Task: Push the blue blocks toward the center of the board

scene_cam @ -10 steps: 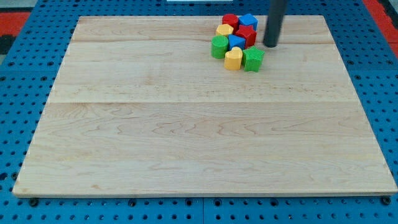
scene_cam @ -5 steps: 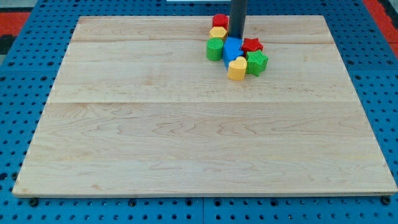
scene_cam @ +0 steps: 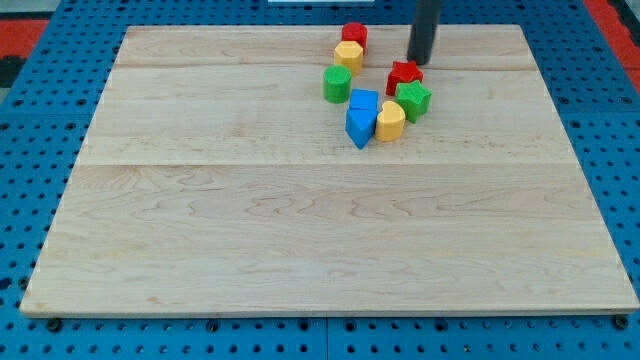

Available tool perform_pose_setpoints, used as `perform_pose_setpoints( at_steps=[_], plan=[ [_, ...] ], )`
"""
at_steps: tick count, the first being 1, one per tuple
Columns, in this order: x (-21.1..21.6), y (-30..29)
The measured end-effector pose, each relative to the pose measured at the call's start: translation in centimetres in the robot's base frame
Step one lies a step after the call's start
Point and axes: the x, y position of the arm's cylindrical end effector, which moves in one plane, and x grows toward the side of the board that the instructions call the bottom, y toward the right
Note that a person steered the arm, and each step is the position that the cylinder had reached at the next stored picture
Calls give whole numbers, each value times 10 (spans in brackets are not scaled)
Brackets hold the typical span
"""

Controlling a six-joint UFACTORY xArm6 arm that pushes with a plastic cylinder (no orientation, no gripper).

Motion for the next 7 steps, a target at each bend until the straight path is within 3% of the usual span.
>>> perform_pose_setpoints(
  at_steps=[2, 4, 5, 6, 7],
  plan=[
    [71, -89],
    [46, -41],
    [22, -63],
    [36, -135],
    [59, -171]
  ],
)
